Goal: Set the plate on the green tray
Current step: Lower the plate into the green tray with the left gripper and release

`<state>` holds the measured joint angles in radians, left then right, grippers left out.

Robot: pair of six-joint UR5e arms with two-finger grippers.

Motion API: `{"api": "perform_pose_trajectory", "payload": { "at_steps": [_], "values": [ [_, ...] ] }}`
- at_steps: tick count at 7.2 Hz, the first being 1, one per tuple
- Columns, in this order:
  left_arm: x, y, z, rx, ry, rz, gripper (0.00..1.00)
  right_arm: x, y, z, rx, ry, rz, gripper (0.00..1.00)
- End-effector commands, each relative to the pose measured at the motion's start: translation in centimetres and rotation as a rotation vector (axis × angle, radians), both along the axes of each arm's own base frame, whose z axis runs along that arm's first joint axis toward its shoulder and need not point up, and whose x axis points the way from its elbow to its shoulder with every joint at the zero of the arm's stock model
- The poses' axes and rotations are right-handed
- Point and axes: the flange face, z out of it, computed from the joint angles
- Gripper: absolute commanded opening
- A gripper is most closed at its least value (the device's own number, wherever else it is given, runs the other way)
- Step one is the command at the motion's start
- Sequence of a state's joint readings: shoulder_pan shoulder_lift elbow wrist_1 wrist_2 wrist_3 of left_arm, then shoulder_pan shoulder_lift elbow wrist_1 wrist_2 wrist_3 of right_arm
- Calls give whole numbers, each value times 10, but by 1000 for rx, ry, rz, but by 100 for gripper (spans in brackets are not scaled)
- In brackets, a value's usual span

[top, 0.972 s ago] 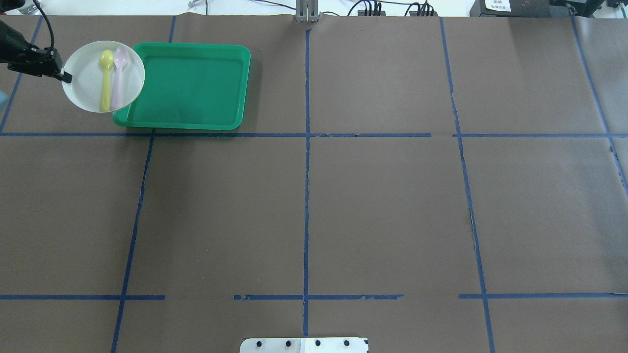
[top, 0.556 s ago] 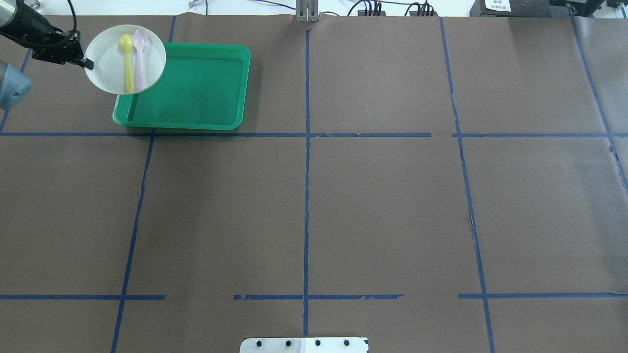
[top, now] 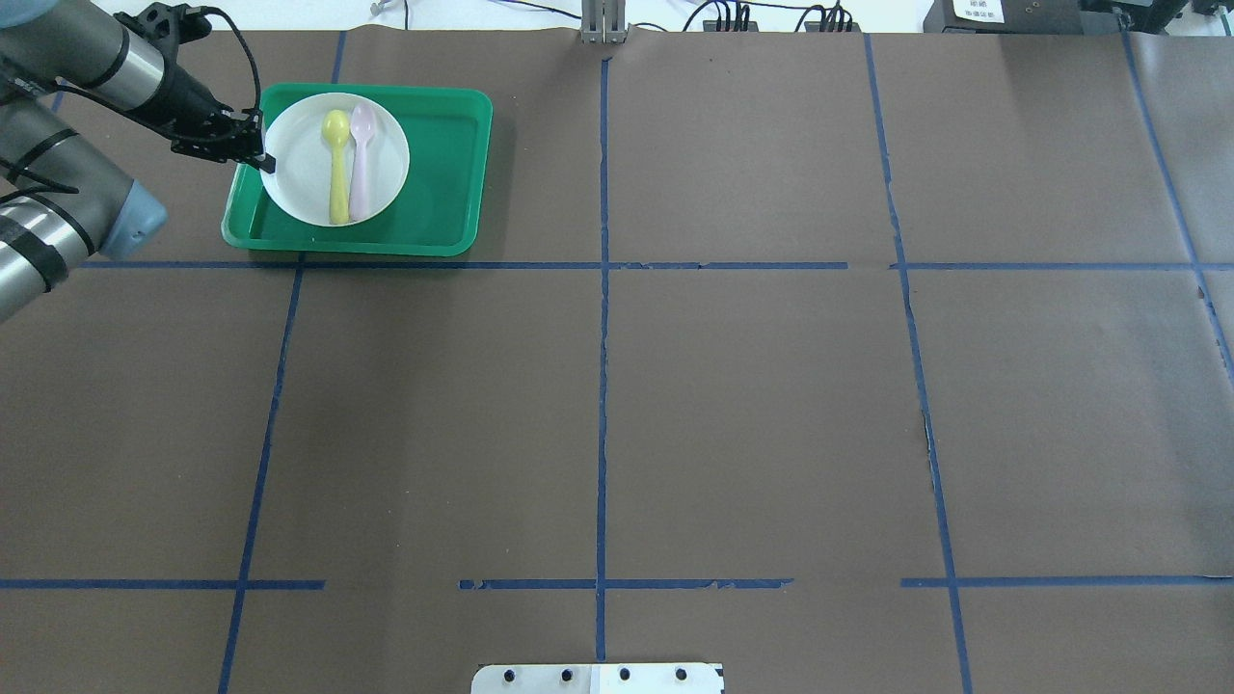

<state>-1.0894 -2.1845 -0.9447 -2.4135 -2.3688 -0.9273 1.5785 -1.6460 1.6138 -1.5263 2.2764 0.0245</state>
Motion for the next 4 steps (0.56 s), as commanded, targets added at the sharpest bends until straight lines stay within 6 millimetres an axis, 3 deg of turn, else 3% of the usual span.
{"api": "perform_pose_trajectory", "payload": {
  "at_steps": [1, 4],
  "values": [
    [12, 4, 12, 14, -8, 0, 0, 0, 0, 0, 0, 0, 0, 100],
    [20, 0, -1, 58, -6, -17, 0, 0, 0, 0, 0, 0, 0, 100]
  ]
}}
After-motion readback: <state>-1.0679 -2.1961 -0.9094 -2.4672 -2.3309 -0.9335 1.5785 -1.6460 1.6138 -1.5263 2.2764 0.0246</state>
